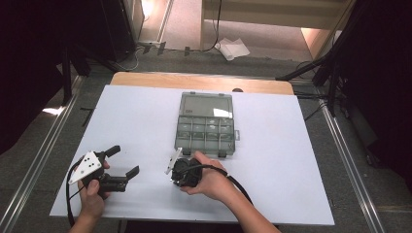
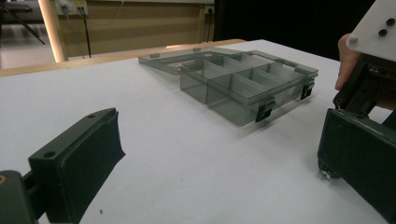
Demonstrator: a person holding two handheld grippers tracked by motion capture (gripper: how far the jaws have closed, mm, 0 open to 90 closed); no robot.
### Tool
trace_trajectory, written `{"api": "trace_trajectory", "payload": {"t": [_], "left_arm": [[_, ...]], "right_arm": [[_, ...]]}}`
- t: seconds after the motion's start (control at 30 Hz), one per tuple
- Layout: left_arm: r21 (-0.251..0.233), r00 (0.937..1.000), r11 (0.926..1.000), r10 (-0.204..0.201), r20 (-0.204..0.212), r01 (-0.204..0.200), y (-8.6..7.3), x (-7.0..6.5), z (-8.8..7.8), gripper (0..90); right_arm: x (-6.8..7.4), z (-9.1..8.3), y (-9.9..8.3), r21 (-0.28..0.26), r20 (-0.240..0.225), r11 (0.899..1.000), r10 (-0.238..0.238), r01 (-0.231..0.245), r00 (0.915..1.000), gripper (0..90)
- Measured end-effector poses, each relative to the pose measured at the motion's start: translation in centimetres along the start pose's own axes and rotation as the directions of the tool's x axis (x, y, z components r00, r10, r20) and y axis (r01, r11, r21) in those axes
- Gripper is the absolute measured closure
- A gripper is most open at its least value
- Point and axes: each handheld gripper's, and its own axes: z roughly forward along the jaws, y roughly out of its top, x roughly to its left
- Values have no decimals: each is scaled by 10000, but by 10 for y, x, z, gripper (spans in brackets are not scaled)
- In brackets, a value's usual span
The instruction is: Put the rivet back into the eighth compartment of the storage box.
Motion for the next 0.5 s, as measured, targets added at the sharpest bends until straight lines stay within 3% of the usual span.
{"api": "trace_trajectory", "payload": {"t": [0.23,0.37,0.5], "left_arm": [[-27,10000,10000,-27,15,27,0,0,0,0],[-47,10000,10000,-39,27,39,0,1,0,0],[-41,10000,10000,-31,21,31,0,0,0,0]], "right_arm": [[-5,-2,-3,-65,-440,9995,308,-311,9986,879],[-6,-3,-3,-127,-506,9997,217,-223,9985,879],[-8,-8,-5,-147,-492,9988,457,-465,9977,879]]}}
